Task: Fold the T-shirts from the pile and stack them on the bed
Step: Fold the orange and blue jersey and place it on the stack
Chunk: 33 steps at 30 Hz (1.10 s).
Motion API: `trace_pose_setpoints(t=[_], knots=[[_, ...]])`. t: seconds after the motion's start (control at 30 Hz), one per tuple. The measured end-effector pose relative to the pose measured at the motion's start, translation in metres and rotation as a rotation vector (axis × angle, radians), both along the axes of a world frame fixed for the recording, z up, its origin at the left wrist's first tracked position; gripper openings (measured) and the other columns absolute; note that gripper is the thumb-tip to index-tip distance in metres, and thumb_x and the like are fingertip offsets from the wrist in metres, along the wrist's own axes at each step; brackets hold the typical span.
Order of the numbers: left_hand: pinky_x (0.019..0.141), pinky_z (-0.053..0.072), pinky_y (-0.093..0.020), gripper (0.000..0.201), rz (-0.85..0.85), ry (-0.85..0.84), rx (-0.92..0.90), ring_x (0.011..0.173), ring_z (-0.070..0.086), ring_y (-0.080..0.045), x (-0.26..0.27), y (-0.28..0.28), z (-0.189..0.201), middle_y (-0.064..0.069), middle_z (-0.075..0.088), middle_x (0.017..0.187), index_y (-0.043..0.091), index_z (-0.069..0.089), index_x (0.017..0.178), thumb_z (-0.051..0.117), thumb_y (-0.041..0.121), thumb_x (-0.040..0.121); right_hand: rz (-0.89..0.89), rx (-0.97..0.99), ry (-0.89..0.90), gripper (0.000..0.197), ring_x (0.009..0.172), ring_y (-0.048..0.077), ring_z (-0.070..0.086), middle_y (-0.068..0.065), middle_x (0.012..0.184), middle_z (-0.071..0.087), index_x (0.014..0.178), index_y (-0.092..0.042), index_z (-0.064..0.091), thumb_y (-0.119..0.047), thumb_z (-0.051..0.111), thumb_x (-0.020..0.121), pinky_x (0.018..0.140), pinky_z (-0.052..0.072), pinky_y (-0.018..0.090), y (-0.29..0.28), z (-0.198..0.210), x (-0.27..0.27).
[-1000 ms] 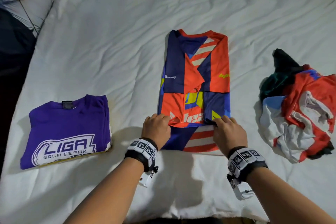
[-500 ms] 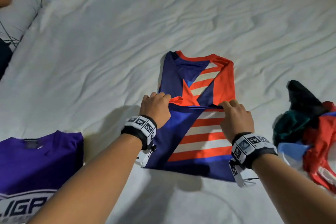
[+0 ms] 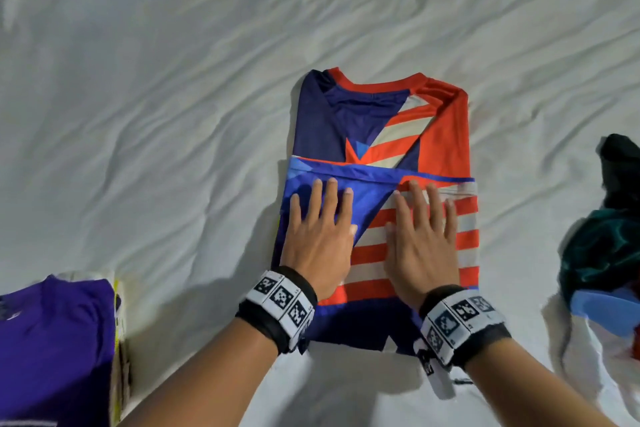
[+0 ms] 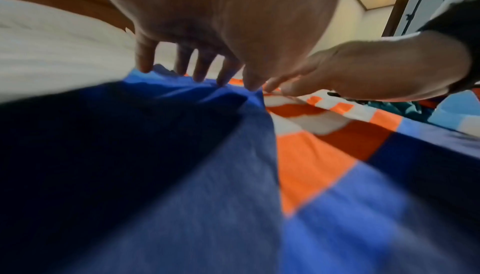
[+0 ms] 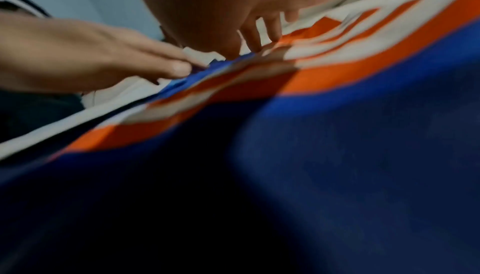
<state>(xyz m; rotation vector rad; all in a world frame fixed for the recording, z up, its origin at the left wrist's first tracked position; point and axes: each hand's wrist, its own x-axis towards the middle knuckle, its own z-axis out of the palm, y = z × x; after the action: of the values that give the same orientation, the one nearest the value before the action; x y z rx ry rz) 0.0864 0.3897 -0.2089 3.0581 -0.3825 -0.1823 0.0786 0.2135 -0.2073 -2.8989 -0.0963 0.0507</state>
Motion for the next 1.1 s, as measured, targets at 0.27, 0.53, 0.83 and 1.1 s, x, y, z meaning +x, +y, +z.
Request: trace_pose_setpoints(t=[0.27,0.53,0.83,1.1], knots=[[0.121,0.010,-0.064,0.065,0.186,0.070,-0.023,0.157,0.006,-0.032,0.002,0.018,-0.028,-0.008,0.003,0.172,0.032,0.010,0.164,0.016,0.056,0.104,0.059,-0.091,0.221,0.066,0.156,0.028,-0.008,0.001,0.170,-0.012,0.162,-0.036,-0.001,-0.059,0.012,0.101,0.124,-0.005,0.054,-0.019,-0.030,0.001],[0.121,0.014,-0.062,0.064,0.346,0.041,-0.046,0.155,0.014,-0.036,-0.007,0.033,-0.035,-0.011,0.013,0.170,0.024,0.017,0.163,0.017,0.052,0.106,-0.170,0.031,0.149,0.067,0.156,0.031,0.001,0.014,0.169,0.002,0.161,-0.023,0.013,-0.047,0.027,0.101,0.124,-0.002,0.052,-0.054,-0.023,0.009],[0.122,0.011,-0.061,0.065,0.353,0.042,-0.033,0.156,0.012,-0.037,-0.010,0.033,-0.039,-0.014,0.011,0.170,0.024,0.013,0.164,0.015,0.052,0.106,-0.701,0.255,0.063,0.023,0.121,0.033,0.048,0.010,0.121,0.060,0.117,-0.021,0.064,-0.033,0.055,0.099,0.105,0.023,0.049,-0.066,0.003,0.033],[0.123,0.009,-0.061,0.066,0.359,0.067,-0.008,0.157,0.007,-0.036,-0.009,0.032,-0.037,-0.014,0.007,0.170,0.025,0.006,0.164,0.010,0.053,0.105,-0.693,0.287,0.014,0.012,0.113,0.027,0.055,-0.001,0.106,0.067,0.099,-0.026,0.062,-0.034,0.054,0.097,0.101,0.023,0.049,-0.074,0.014,0.049]])
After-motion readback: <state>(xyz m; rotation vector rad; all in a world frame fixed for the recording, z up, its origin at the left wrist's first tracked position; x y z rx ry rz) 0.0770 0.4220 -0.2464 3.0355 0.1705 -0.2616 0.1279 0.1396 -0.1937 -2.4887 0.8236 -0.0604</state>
